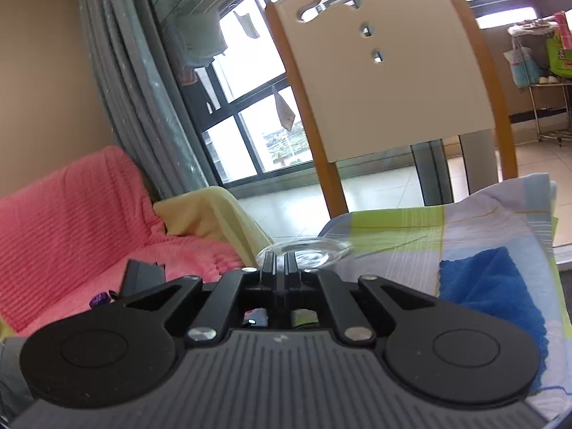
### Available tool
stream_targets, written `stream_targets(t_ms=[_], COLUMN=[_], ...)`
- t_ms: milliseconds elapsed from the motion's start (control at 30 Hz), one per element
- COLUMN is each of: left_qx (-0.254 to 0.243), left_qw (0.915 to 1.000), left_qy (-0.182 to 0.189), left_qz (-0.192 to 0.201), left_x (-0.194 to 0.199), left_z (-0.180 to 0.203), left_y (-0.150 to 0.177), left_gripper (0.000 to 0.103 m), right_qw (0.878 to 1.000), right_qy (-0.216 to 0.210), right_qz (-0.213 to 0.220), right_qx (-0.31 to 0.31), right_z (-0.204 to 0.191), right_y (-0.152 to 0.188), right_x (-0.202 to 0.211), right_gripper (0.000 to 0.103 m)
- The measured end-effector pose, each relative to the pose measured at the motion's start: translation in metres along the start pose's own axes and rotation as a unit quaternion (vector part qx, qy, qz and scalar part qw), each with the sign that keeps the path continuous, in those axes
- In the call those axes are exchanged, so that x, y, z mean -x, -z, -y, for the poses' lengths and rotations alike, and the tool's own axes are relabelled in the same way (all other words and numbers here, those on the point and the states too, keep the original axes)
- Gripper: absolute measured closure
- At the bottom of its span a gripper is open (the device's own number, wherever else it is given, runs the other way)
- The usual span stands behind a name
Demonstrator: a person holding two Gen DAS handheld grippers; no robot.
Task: Clean container
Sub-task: 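Turn the jar over with the left gripper, bringing the black lid up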
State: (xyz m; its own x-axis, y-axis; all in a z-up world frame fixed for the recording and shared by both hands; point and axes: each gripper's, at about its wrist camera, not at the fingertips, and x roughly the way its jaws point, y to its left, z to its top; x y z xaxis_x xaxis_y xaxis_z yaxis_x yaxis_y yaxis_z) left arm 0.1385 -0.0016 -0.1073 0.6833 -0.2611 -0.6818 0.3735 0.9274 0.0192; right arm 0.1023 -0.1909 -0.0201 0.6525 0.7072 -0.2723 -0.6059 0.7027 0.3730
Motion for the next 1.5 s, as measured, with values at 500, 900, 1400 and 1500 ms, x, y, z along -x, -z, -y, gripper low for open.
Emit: stream_targets(t_ms=[500,900,1400,1500], left_qx=[0.005,0.024,-0.021,-0.020], left_qw=[0.9983,0.9976,0.9934,0.9924], left_qy=[0.014,0.030,0.002,0.003], left_qz=[0.056,0.057,0.113,0.121], left_x=[-0.001,-0.040,0.015,0.022], left_z=[-0.005,-0.008,-0.001,-0.001], left_y=[-0.018,-0.031,-0.031,-0.037], left_gripper=[0.016,0.012,0.017,0.017], right_qw=[0.994,0.990,0.993,0.992], right_qy=[0.079,0.094,0.081,0.083], right_qz=[-0.069,-0.075,-0.024,-0.023], right_qx=[-0.017,-0.072,-0.086,-0.088], right_z=[0.041,0.072,0.078,0.076], right_y=[0.006,0.007,-0.002,-0.003], right_x=[-0.052,-0.059,-0.044,-0.046], right_gripper=[0.100,0.096,0.092,0.092])
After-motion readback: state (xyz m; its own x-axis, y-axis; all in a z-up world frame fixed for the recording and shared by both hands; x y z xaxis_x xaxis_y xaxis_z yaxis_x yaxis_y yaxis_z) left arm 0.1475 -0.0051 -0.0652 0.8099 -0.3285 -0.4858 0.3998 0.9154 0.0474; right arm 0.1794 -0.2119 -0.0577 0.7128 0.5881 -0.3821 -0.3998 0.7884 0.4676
